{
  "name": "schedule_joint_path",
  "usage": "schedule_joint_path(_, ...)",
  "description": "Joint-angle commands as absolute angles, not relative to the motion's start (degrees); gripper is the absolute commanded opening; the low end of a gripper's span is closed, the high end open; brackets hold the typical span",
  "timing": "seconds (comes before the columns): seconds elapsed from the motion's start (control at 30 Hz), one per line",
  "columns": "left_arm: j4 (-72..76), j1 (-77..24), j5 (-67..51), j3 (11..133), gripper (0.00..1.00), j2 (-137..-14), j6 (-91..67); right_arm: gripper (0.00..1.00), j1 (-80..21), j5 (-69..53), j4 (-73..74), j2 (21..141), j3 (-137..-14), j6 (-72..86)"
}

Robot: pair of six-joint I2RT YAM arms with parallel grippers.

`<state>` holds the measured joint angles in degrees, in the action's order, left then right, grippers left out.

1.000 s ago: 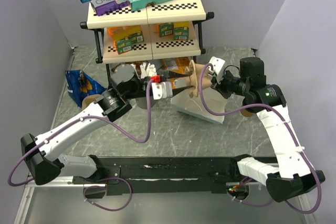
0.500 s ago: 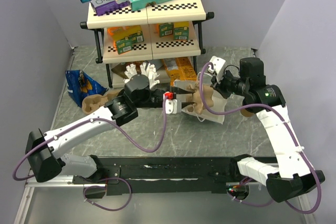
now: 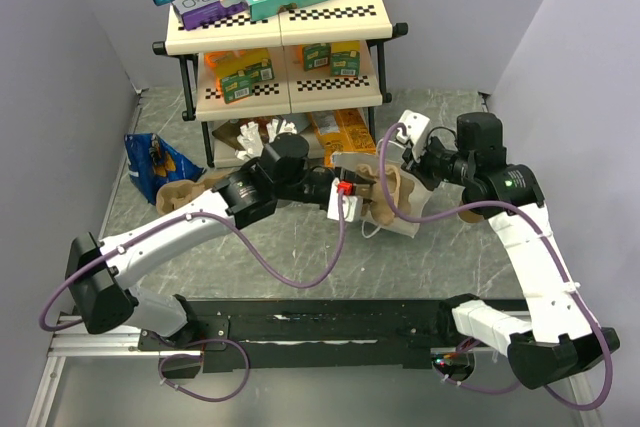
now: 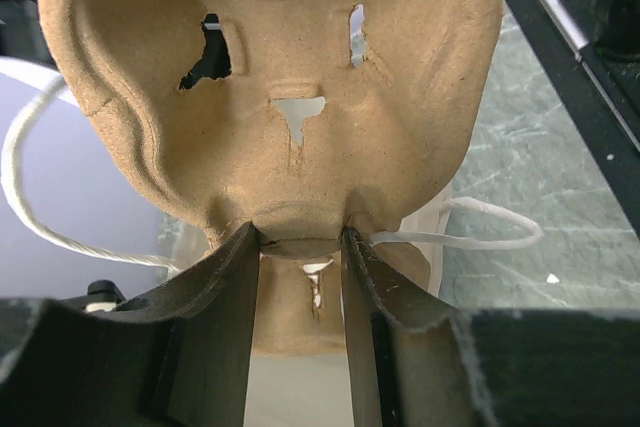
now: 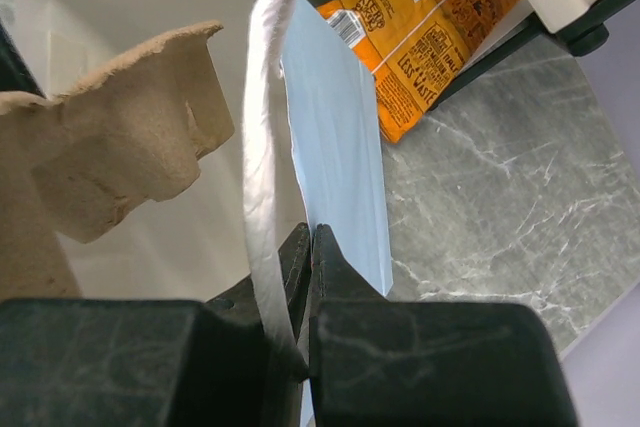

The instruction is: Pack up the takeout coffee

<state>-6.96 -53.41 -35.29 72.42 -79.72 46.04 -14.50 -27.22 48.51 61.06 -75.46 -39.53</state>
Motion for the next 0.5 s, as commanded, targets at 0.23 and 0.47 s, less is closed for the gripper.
schedule_joint_path(0.23, 1.2, -53.7, -32.3, 70.4, 0.01, -72.8, 41.7, 0.0, -14.9, -27.7, 46.7, 59.0, -75.1, -40.0)
schedule_joint_path(0.47, 5.4, -53.4, -28.4, 71.6, 0.01, -74.4, 36.7, 0.0, -14.9, -27.7, 47.3, 59.2, -75.9, -40.8)
